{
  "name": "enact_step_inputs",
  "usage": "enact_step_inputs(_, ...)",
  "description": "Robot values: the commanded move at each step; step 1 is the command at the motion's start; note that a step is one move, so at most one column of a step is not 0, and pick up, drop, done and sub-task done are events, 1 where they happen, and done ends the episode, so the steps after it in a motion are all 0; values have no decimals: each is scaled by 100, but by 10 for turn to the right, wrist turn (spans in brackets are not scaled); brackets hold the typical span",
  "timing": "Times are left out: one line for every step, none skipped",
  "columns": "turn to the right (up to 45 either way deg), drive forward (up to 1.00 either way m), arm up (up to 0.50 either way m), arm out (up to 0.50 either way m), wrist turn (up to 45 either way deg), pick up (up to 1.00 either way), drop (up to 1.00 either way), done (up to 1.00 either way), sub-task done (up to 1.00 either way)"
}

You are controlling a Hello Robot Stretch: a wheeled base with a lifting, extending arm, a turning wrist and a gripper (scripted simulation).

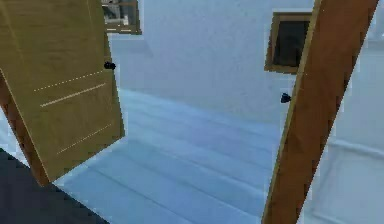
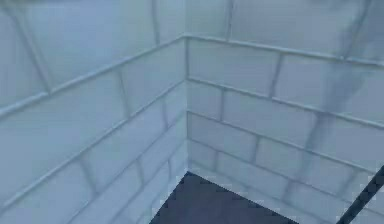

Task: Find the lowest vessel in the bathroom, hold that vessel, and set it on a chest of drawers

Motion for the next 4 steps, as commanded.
enact_step_inputs(-450,0,0,0,0,0,0,0,0)
enact_step_inputs(-180,0,0,0,0,0,0,0,0)
enact_step_inputs(0,100,0,0,0,0,0,0,0)
enact_step_inputs(0,100,0,0,0,0,0,0,0)
